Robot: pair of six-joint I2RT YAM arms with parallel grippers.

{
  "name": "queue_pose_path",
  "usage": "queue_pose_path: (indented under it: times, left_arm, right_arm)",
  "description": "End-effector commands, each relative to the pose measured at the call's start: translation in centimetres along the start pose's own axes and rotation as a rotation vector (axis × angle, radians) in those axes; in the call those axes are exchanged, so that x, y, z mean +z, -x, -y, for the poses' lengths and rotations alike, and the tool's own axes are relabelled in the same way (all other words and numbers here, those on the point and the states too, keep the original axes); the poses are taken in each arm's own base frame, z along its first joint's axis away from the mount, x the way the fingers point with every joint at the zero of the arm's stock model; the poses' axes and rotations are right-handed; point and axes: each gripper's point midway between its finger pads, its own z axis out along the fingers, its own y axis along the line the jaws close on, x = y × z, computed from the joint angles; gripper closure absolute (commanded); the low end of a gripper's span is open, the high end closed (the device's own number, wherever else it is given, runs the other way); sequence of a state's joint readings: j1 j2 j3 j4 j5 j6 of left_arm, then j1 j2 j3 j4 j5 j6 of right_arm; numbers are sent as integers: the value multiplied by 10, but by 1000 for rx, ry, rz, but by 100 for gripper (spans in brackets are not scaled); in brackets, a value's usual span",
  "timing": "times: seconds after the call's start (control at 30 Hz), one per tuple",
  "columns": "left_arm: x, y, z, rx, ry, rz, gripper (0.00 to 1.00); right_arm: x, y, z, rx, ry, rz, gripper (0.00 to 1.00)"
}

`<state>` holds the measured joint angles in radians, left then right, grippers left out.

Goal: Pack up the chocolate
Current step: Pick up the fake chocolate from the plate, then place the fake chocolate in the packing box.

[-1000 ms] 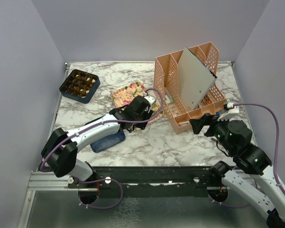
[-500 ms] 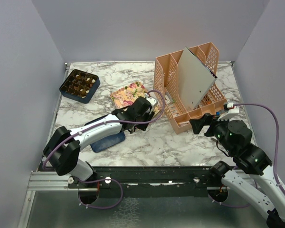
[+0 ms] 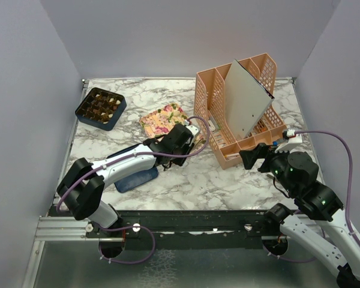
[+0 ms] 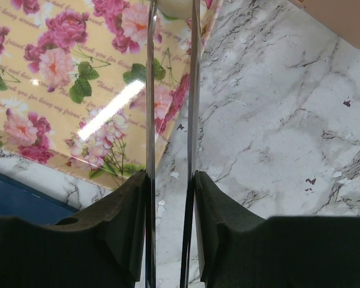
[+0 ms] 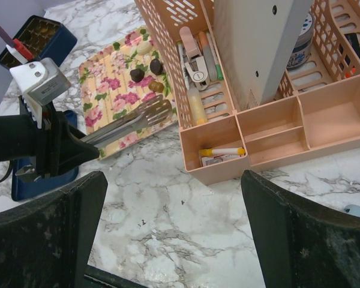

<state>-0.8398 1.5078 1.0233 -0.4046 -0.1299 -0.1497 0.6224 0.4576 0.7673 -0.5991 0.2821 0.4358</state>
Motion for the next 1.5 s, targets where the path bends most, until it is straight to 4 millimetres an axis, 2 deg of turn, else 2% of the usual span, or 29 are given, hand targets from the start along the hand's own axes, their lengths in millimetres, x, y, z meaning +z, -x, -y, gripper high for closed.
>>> queue_pose_path:
  times: [0.0, 0.27, 0.43, 0.63, 0.77, 1.03, 1.3, 1.47]
  left_arm:
    - [-2, 6, -6, 1, 38, 29, 64]
    - [-13, 17, -13, -32, 88, 50, 66]
    - [-27, 31, -20, -57, 130, 74, 67]
    - [-50, 51, -43, -123, 204, 113, 67]
    - [-65, 55, -78, -191, 285, 117, 67]
    - [-97, 48, -158, -344, 444, 121, 67]
    - [-124, 18, -238, -527, 639, 106, 67]
    - [-135, 1, -277, -671, 685, 121, 66]
  right_arm:
    - [1, 0, -3, -7, 17, 8, 1]
    - [1, 0, -3, -9, 19, 6, 1]
    - [0, 1, -3, -8, 20, 10, 1]
    - [0, 1, -3, -8, 22, 11, 1]
    - [-1, 1, -3, -9, 24, 11, 1]
    - [-2, 2, -4, -9, 26, 14, 1]
    - [-1, 1, -4, -11, 28, 9, 1]
    - [-2, 2, -4, -11, 30, 13, 1]
